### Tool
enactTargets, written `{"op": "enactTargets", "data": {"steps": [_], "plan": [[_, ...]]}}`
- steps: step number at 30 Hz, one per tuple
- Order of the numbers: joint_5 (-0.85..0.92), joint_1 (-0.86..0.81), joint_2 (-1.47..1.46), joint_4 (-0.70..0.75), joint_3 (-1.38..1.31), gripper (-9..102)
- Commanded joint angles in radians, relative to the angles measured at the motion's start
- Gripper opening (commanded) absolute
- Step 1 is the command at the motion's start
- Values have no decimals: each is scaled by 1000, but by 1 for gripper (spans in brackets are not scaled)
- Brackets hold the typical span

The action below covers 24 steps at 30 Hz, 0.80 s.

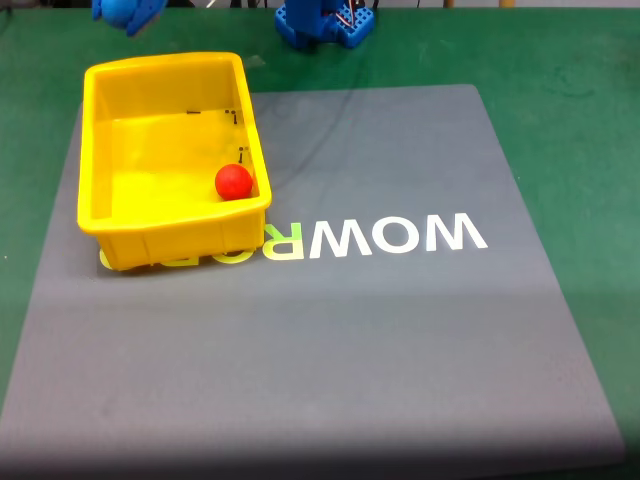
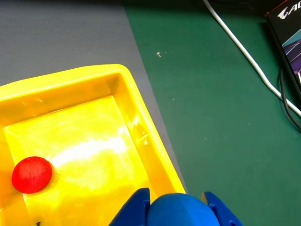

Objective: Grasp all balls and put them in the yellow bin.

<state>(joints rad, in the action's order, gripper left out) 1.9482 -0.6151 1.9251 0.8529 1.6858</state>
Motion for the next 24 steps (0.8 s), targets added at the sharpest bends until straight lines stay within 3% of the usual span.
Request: {"op": "enactTargets", "data": {"steps": [1, 7, 12, 15, 24], "plan": [[3, -8, 43, 2, -69, 0], [-5, 8, 44, 2, -66, 3], [-8, 20, 46, 2, -66, 32], [-26, 29, 46, 2, -66, 42], [-31, 35, 49, 12, -66, 48]]}}
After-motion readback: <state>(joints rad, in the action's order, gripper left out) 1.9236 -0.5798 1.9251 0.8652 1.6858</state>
